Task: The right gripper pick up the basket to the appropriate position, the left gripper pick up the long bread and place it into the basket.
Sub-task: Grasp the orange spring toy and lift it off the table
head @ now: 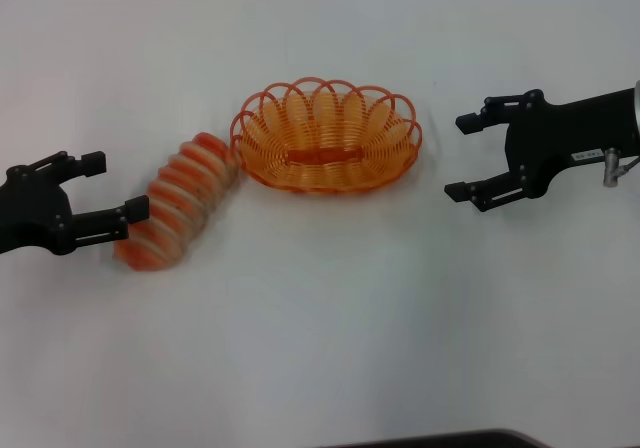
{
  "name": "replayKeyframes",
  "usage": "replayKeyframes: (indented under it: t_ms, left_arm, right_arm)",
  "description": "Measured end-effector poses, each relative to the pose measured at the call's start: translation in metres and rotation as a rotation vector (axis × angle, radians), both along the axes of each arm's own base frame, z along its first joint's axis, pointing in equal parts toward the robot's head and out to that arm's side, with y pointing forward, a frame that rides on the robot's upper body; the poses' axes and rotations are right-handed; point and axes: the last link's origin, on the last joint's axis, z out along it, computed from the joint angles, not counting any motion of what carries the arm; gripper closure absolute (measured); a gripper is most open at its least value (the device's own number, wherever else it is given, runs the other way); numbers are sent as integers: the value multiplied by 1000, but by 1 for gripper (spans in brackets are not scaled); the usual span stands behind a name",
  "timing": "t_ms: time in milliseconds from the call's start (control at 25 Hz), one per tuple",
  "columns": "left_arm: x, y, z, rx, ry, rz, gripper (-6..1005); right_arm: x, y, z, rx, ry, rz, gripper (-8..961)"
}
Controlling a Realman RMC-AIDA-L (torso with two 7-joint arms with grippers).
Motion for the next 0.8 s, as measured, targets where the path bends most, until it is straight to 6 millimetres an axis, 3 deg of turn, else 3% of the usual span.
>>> replayKeyframes:
  t_ms: [440, 640, 800]
  left_arm:
    - [2, 6, 6, 0, 6, 19, 160]
    - [20, 28, 30, -80, 16, 179, 163]
    - [49, 43, 45, -168, 121, 240, 164]
  right_arm:
    - [0, 2, -3, -2, -19, -9, 31]
    - [0, 4, -2, 4, -21, -20, 31]
    - [0, 5, -2, 9, -22, -24, 31]
